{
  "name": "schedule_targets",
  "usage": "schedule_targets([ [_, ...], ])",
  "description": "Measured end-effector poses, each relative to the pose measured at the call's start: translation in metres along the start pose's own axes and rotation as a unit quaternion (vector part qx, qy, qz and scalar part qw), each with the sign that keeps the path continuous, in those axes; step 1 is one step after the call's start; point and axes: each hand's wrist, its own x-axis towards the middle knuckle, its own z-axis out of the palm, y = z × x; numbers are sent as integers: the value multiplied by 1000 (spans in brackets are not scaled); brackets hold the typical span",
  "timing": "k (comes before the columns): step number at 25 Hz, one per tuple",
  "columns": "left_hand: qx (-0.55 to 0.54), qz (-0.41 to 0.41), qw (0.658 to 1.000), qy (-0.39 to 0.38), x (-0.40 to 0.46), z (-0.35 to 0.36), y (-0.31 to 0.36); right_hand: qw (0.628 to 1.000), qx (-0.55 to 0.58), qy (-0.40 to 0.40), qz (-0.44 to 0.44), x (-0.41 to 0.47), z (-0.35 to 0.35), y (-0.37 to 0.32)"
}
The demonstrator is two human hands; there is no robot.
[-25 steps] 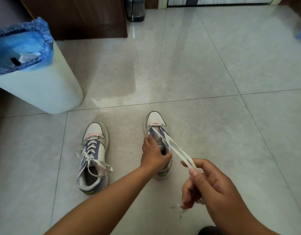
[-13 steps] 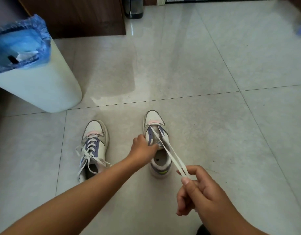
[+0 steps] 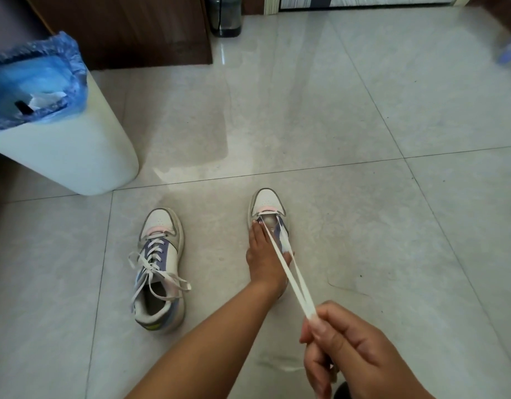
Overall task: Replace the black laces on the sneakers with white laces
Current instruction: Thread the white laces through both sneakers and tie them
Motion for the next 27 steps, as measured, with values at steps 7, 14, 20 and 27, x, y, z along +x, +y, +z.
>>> schedule_targets([
  [7,-25,28,991,-129,-24,-23,-21,999,0,26,36,1,-9,0],
  [14,-169,-49,976,-127,-39,-121,8,993,-113,-1,-34,-5,-6,15],
  [20,-94,-25,941,-325,-74,-121,26,905,-386,-6,-180,-5,0,38],
  [27,-128,-88,929,-335,-77,-135,-6,987,-124,-15,104,0,-15,28],
])
